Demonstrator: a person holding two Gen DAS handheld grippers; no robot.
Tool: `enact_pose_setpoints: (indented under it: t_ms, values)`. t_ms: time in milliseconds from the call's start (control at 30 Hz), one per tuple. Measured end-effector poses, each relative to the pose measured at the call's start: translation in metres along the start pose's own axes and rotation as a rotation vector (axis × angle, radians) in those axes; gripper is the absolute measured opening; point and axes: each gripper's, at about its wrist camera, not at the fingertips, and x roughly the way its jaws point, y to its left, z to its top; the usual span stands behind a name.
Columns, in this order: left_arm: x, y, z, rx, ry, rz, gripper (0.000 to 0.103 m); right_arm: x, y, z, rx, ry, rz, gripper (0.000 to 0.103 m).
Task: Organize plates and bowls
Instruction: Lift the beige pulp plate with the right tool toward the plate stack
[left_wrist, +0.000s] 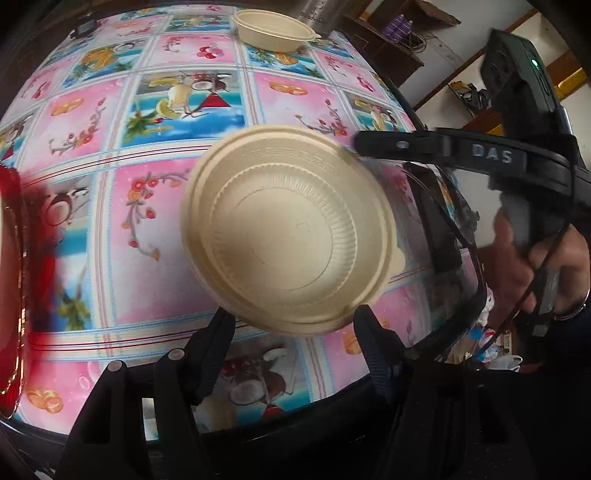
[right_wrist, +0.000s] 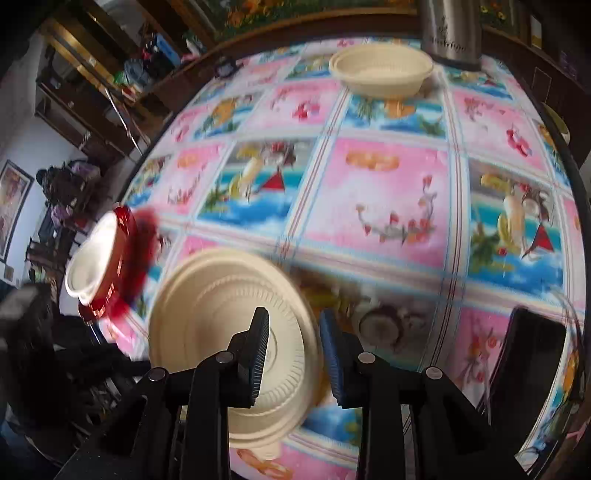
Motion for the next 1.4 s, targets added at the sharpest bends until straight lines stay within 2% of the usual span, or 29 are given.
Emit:
enact_pose_setpoints:
  t_ms: [167,367,433,500,533,567,600,733,933,1167,1400]
  values:
    - [-0.016,0.027,0.001,-0.091,-0.057,0.01,0.07,-0.012,-0.022,-0.012,0.08,0.019,0.041,0.031]
    - [-0.015,0.037,0.024,-0.138,-0.104,0.026,0.069,-0.006,-0.033,-0.041,0.206,0.094,0.171,0.031]
    - [-0.01,0.034,0.032,-0.126,-0.104,0.043,0.055,-0.001,-0.03,-0.045,0.208,0.109,0.18,0.031]
    - [-0.002,0.03,0.035,-0.108,-0.078,0.076,0.031,0.003,-0.024,-0.047,0.195,0.113,0.166,0.031]
    - [0.004,0.027,0.035,-0.09,-0.059,0.095,0.026,0.005,-0.021,-0.048,0.184,0.123,0.159,0.031]
    - [0.005,0.024,0.034,-0.078,-0.059,0.107,0.026,0.006,-0.017,-0.049,0.169,0.13,0.142,0.029]
    - [0.005,0.022,0.032,-0.064,-0.06,0.114,0.026,0.006,-0.015,-0.05,0.154,0.129,0.11,0.019]
    - [0.001,0.02,0.026,-0.049,-0.065,0.109,0.026,0.001,-0.016,-0.052,0.146,0.106,0.081,0.016]
    - [-0.011,0.021,0.022,-0.047,-0.093,0.128,0.026,-0.006,-0.003,-0.048,0.098,0.084,0.059,0.016]
    - [-0.029,0.031,0.015,-0.072,-0.128,0.142,0.026,-0.009,0.016,-0.036,0.059,0.078,0.079,0.016]
    - [-0.067,0.05,0.008,-0.126,-0.196,0.154,0.026,-0.01,0.048,-0.017,-0.01,0.076,0.105,0.016]
